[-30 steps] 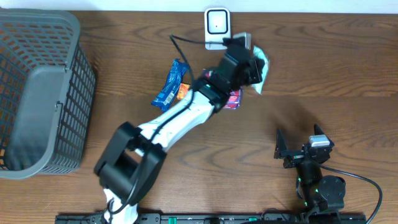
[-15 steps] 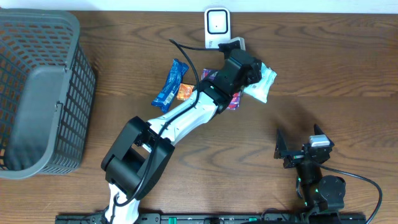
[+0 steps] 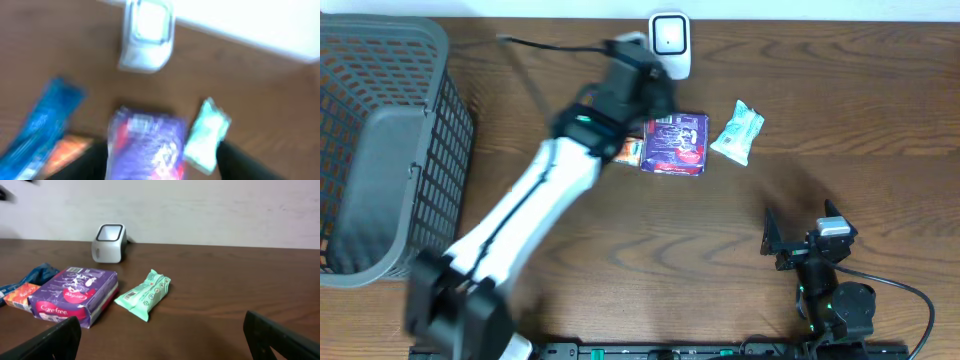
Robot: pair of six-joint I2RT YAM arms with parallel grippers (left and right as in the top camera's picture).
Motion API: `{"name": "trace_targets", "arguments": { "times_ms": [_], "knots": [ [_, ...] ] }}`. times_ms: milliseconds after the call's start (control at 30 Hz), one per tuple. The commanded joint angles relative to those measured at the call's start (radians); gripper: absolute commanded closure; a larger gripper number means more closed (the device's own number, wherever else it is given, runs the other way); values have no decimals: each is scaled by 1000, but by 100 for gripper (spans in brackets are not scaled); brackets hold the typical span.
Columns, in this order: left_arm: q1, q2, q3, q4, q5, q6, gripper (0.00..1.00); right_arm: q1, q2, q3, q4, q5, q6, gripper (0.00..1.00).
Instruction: Scan the item barcode
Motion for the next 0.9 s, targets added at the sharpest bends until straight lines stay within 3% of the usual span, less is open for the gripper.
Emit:
{"name": "trace_targets", "arguments": {
  "times_ms": [0,67,133,300,500,867],
  "knots": [
    [80,-101,3,-241,-13,144,21,-9,-2,-3,-3,6,13,1],
    [116,-130,3,-348,-14,156,15,-9,-2,-3,-3,6,13,1],
    [153,-146,3,-437,-51,156,1,-9,-2,-3,-3,6,13,1],
    [252,-149,1,-608,-211,154,2,-9,-2,-3,-3,6,13,1],
    [399,-149,1,-703,-210,53,2,-9,-2,-3,-3,6,13,1],
    [406,-149,1,-703,-210,53,2,-9,-2,-3,-3,7,13,1]
  ]
}}
